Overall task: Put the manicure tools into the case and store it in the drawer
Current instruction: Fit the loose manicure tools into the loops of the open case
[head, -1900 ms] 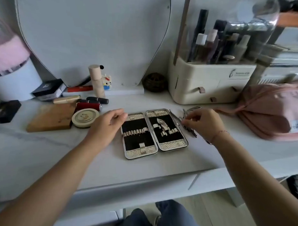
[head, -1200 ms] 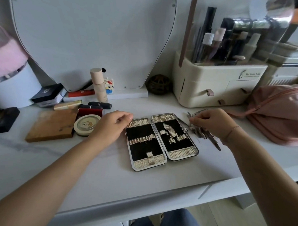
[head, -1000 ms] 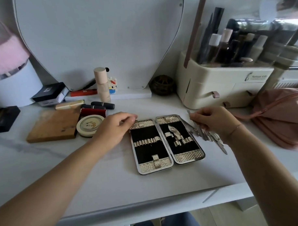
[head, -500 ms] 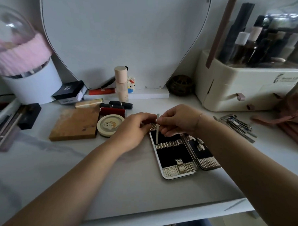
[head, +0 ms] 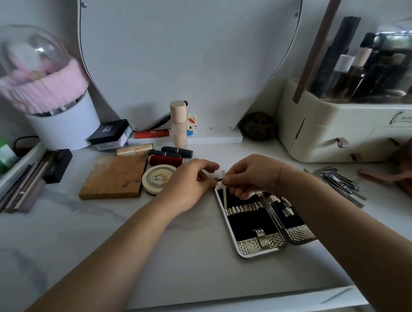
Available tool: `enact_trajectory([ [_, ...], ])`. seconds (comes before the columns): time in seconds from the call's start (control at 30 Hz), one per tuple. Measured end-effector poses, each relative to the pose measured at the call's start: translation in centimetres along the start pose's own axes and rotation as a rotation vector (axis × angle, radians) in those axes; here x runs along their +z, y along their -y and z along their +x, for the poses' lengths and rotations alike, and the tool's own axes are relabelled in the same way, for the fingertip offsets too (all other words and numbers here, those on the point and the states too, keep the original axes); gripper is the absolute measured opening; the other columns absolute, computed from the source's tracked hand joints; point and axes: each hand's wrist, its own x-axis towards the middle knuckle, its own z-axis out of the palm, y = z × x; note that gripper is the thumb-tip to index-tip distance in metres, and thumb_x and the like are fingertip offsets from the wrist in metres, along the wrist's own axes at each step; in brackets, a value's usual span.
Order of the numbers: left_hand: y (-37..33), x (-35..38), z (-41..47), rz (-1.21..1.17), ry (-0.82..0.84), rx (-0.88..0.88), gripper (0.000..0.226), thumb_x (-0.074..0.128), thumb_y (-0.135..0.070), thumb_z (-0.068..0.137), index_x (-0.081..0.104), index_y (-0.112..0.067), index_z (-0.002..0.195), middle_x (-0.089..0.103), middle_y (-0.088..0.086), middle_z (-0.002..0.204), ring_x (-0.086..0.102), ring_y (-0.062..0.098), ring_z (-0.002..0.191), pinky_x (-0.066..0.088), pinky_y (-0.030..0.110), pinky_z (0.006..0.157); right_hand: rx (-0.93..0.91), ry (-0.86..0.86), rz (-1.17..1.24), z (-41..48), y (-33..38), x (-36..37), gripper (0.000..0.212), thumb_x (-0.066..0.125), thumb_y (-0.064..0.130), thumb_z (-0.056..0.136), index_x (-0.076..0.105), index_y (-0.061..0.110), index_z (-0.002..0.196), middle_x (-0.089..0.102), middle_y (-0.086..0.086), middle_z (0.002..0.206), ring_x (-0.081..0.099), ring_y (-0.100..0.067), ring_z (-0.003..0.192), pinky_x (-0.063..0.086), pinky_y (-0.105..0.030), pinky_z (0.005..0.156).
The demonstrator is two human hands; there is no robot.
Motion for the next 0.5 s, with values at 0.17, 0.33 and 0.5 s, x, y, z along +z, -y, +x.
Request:
enact_trajectory([
  [0.17,-0.3,-0.3,-0.2,0.029,0.003,-0.043,0.017,0.071,-0.027,0.080,0.070,-0.027,0.097,0.059,-0.019,0.075,0.054,0.000,0.067,0.036,0.006,0.055,0.036,0.004,-0.097,0.1,0.2,0.1,0.007,0.066,0.009,0.083,0.065,0.006,0.077,0.061,-0.002,0.049,0.054,-0.005,0.037,0.046,-0.015,0.038],
  [0.33,-0.5,-0.4,-0.2,0.011,-0.011,-0.105,0.017,0.076,-0.031,0.074,0.073,-0.027,0.091,0.063,-0.018,0.074,0.054,-0.003,0.064,0.037,0.005,0.050,0.086,0.065,-0.199,0.0,0.9,-0.1,0.007,0.067,0.010,0.083,0.066,0.007,0.077,0.060,-0.002,0.048,0.048,-0.005,0.036,0.045,-0.015,0.038],
  [0.5,-0.9,-0.3,-0.4,0.049,0.023,-0.113,0.012,0.073,-0.029,0.078,0.074,-0.026,0.089,0.061,-0.017,0.070,0.054,-0.001,0.065,0.035,0.007,0.050,0.107,0.091,-0.383,0.0,1.5,-0.1,0.011,0.067,0.017,0.083,0.066,0.011,0.074,0.059,0.003,0.043,0.045,-0.003,0.033,0.041,-0.013,0.037],
])
